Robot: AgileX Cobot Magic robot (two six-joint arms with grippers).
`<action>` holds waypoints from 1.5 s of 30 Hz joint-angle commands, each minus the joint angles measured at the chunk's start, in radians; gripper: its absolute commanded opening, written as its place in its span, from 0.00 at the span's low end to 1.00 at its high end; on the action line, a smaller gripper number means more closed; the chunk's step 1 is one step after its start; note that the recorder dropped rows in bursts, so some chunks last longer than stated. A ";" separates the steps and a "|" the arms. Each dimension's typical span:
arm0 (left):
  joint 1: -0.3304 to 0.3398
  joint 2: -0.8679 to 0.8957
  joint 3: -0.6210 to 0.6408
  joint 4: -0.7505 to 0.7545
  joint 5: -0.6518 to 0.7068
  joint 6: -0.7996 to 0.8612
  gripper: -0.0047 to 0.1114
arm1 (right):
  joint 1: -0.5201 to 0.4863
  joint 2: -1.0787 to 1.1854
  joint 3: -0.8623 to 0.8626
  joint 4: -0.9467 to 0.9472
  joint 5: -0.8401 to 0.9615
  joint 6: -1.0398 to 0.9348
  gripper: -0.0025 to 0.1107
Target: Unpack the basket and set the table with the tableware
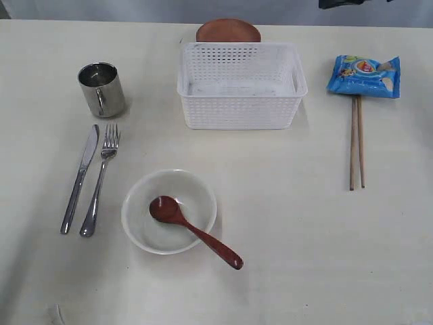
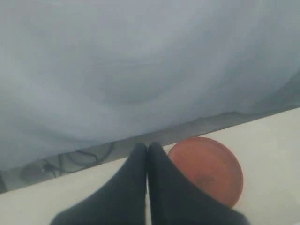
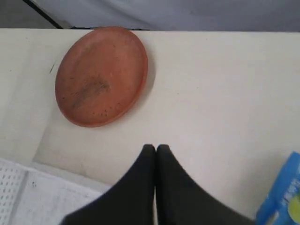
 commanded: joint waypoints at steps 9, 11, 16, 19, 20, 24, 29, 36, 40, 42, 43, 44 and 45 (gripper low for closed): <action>0.003 -0.058 -0.004 0.008 0.082 0.074 0.04 | 0.024 0.366 -0.526 0.107 0.099 -0.048 0.02; 0.003 -0.068 -0.002 0.008 0.098 0.084 0.04 | 0.045 0.413 -0.593 0.109 0.111 -0.048 0.02; 0.003 -0.099 0.029 0.008 0.192 0.116 0.04 | 0.099 0.478 -0.651 0.109 0.071 -0.091 0.02; 0.003 -0.129 0.070 0.016 0.198 0.117 0.04 | 0.124 0.499 -0.652 0.090 0.071 -0.077 0.02; 0.003 -0.138 0.084 0.019 0.198 0.117 0.04 | 0.125 0.504 -0.652 0.076 0.071 -0.055 0.02; 0.003 -0.193 0.208 0.041 0.173 0.117 0.04 | 0.131 0.512 -0.652 0.044 0.044 0.066 0.02; 0.003 -0.287 0.429 0.041 0.061 0.117 0.04 | 0.103 0.510 -0.652 0.060 0.041 0.137 0.06; 0.003 -0.418 0.735 0.038 -0.101 0.110 0.04 | 0.049 0.510 -0.652 0.131 0.052 0.197 0.37; 0.003 -0.487 0.855 0.035 -0.161 0.072 0.04 | 0.045 0.516 -0.652 0.143 0.052 0.195 0.29; 0.003 -0.527 0.928 0.033 -0.196 0.061 0.04 | 0.045 0.525 -0.652 0.143 0.048 0.195 0.29; 0.003 -0.543 0.963 0.033 -0.210 0.059 0.04 | 0.047 0.529 -0.654 0.148 0.048 0.188 0.29; 0.003 -0.563 0.997 0.027 -0.225 0.059 0.04 | 0.047 0.529 -0.654 0.153 0.042 0.188 0.29; 0.003 -0.583 1.029 0.022 -0.237 0.059 0.04 | 0.049 0.529 -0.654 0.155 0.040 0.187 0.30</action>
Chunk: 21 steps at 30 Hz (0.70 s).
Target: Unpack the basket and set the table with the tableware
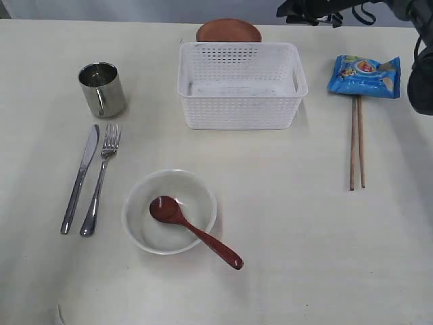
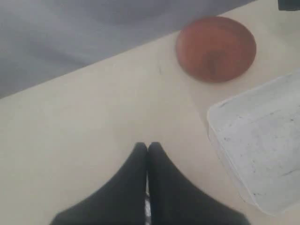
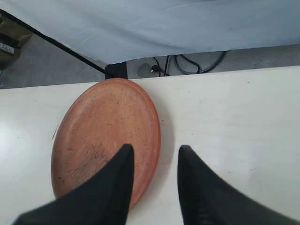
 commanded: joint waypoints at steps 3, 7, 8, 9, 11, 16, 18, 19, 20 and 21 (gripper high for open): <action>0.003 -0.130 0.186 -0.027 -0.085 -0.023 0.04 | 0.005 0.006 -0.008 0.027 -0.006 -0.006 0.34; 0.003 -0.210 0.284 -0.048 -0.129 -0.023 0.04 | 0.007 0.000 -0.008 0.076 0.066 -0.006 0.35; 0.003 -0.227 0.300 -0.048 -0.140 -0.023 0.04 | 0.007 -0.003 -0.008 0.095 0.070 -0.006 0.35; 0.003 -0.255 0.327 -0.048 -0.161 -0.023 0.04 | 0.014 -0.011 -0.008 0.110 0.068 -0.008 0.35; 0.003 -0.292 0.352 -0.048 -0.183 -0.023 0.04 | 0.042 -0.027 -0.008 0.044 0.049 -0.006 0.35; 0.003 -0.322 0.368 -0.053 -0.179 -0.023 0.04 | 0.172 -0.053 -0.008 -0.282 -0.032 0.059 0.35; 0.003 -0.322 0.368 -0.053 -0.171 -0.023 0.04 | 0.205 -0.053 -0.008 -0.432 -0.055 0.171 0.35; 0.003 -0.322 0.368 -0.053 -0.165 -0.021 0.04 | 0.212 -0.053 -0.008 -0.488 -0.060 0.211 0.35; 0.003 -0.322 0.368 -0.053 -0.163 -0.021 0.04 | 0.214 -0.053 -0.008 -0.496 -0.079 0.208 0.34; 0.003 -0.322 0.368 -0.053 -0.163 -0.021 0.04 | 0.214 -0.053 -0.008 -0.489 -0.100 0.205 0.31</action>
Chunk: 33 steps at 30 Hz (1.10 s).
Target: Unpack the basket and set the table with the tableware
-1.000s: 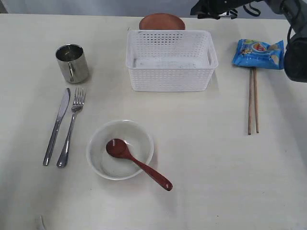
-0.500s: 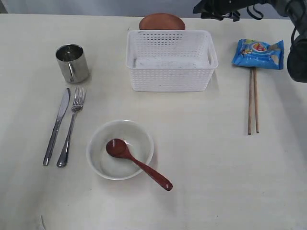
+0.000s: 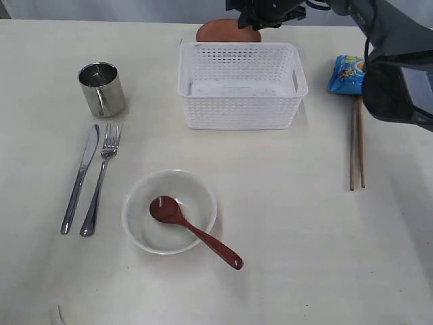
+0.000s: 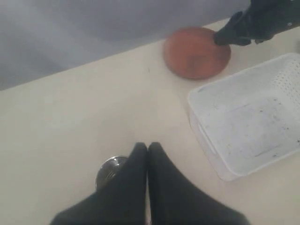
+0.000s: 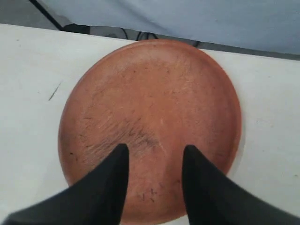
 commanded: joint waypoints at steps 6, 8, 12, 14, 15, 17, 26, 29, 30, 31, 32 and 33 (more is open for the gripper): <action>0.003 -0.010 0.007 -0.018 0.008 -0.004 0.04 | 0.009 -0.014 -0.005 -0.016 -0.083 -0.022 0.21; 0.003 -0.010 0.007 -0.022 0.010 -0.004 0.04 | 0.024 -0.012 -0.005 -0.019 -0.086 -0.048 0.14; 0.003 -0.010 0.007 -0.026 0.013 -0.004 0.04 | 0.047 -0.006 -0.005 -0.042 -0.122 -0.064 0.03; 0.003 -0.010 0.007 -0.026 0.015 -0.004 0.04 | 0.049 -0.001 -0.005 -0.041 -0.134 -0.062 0.02; 0.003 -0.010 0.007 -0.026 0.017 -0.004 0.04 | 0.051 0.002 -0.005 -0.041 -0.134 -0.062 0.02; 0.003 -0.010 0.007 -0.037 0.017 0.000 0.04 | 0.054 0.015 -0.005 -0.042 -0.134 -0.062 0.02; 0.003 -0.010 0.007 -0.041 0.017 0.002 0.04 | 0.055 0.064 -0.005 -0.046 -0.130 -0.051 0.02; 0.003 -0.010 0.007 -0.041 0.019 0.002 0.04 | 0.055 0.076 -0.005 -0.046 -0.119 -0.048 0.02; 0.003 -0.010 0.007 -0.043 0.018 0.008 0.04 | 0.055 0.081 -0.005 -0.046 -0.112 -0.044 0.02; 0.003 -0.010 0.007 -0.045 0.018 0.008 0.04 | 0.055 0.086 -0.005 -0.049 -0.109 -0.038 0.02; 0.003 -0.010 0.007 -0.045 0.018 0.008 0.04 | 0.055 0.088 -0.005 -0.062 -0.103 -0.027 0.02; 0.003 -0.010 0.007 -0.045 0.018 0.008 0.04 | 0.055 0.092 -0.005 -0.091 -0.097 -0.005 0.02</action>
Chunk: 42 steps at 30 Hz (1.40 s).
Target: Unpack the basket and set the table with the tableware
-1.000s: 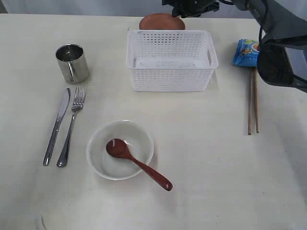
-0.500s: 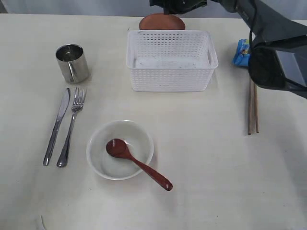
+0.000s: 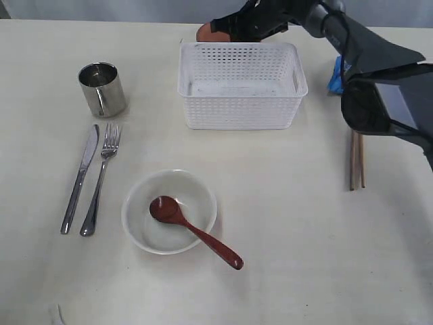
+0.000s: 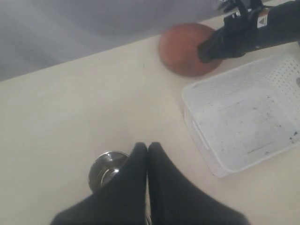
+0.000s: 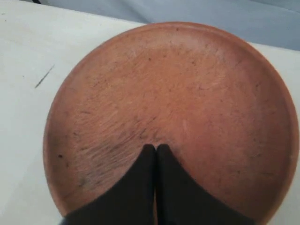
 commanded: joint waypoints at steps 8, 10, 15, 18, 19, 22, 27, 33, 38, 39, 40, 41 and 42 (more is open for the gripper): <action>0.003 -0.010 0.007 -0.017 0.006 0.000 0.04 | -0.002 0.004 -0.003 -0.116 0.101 0.114 0.02; 0.003 -0.010 0.007 -0.017 0.006 0.000 0.04 | -0.002 0.000 -0.003 -0.131 0.135 0.144 0.02; 0.003 -0.010 0.007 -0.019 0.010 0.000 0.04 | 0.012 -0.005 -0.003 -0.193 0.238 0.196 0.02; 0.003 -0.010 0.007 -0.019 0.010 0.000 0.04 | 0.022 -0.011 -0.003 -0.262 0.299 0.227 0.02; 0.003 -0.010 0.007 -0.019 0.010 0.000 0.04 | 0.026 -0.012 -0.003 -0.274 0.324 0.236 0.02; 0.003 -0.014 0.007 -0.019 0.012 0.000 0.04 | 0.026 -0.017 -0.003 -0.280 0.379 0.238 0.02; 0.003 -0.040 0.007 -0.019 0.010 0.000 0.04 | 0.026 -0.026 -0.003 -0.327 0.464 0.255 0.02; 0.003 -0.072 0.007 -0.019 0.010 0.000 0.04 | 0.023 -0.067 -0.001 -0.349 0.464 0.271 0.02; 0.003 -0.083 0.007 -0.019 0.010 0.000 0.04 | 0.033 -0.121 -0.001 -0.349 0.464 0.271 0.02; 0.003 -0.083 0.007 -0.019 0.010 0.000 0.04 | 0.033 -0.127 -0.001 -0.351 0.464 0.271 0.02; 0.003 -0.083 0.007 -0.019 0.010 0.000 0.04 | 0.033 -0.136 0.005 -0.355 0.464 0.271 0.02; 0.003 -0.083 0.007 -0.019 0.010 0.000 0.04 | 0.033 -0.141 0.015 -0.366 0.464 0.271 0.02; 0.003 -0.083 0.007 -0.019 0.010 0.000 0.04 | 0.033 -0.145 0.029 -0.379 0.464 0.271 0.02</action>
